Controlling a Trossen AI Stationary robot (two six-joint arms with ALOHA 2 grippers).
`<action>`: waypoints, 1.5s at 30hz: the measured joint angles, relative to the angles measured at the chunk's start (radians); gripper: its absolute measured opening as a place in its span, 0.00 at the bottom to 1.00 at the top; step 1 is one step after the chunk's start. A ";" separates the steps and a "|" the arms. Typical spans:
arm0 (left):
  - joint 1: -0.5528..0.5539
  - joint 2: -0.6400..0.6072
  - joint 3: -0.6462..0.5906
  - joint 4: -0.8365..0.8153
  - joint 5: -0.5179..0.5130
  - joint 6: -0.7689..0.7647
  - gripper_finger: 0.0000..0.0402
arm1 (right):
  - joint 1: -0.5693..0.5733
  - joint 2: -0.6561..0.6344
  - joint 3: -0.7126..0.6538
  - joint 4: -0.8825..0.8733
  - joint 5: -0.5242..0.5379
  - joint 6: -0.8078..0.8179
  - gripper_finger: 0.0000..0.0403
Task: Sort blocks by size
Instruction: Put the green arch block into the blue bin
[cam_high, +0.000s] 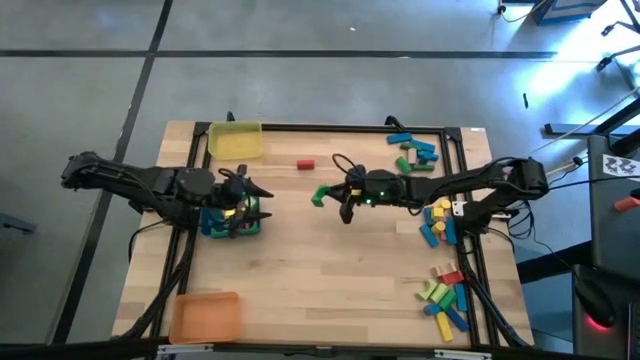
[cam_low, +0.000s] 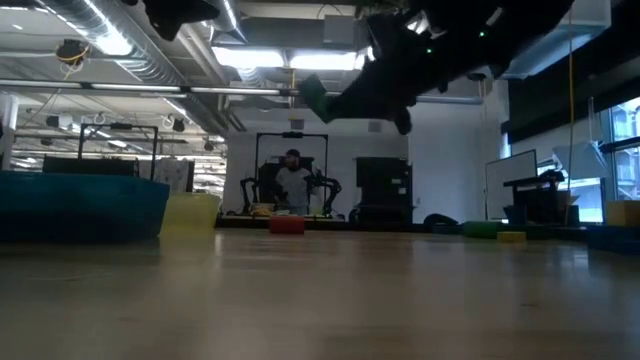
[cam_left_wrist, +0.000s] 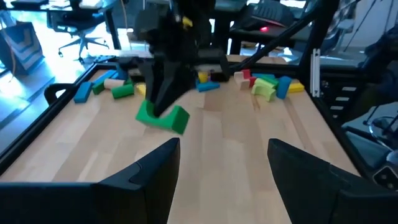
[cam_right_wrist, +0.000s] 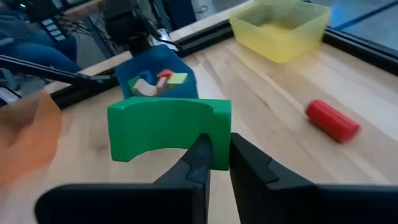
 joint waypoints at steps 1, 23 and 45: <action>-0.002 -0.006 0.000 0.002 0.000 0.003 0.57 | 0.003 0.019 0.000 0.031 0.000 0.000 0.11; -0.014 -0.017 0.000 0.031 -0.001 -0.005 0.57 | 0.012 0.481 0.352 0.195 -0.020 -0.033 0.11; -0.013 -0.074 0.000 0.063 -0.016 -0.001 0.57 | 0.012 0.797 0.795 0.197 -0.046 -0.053 0.12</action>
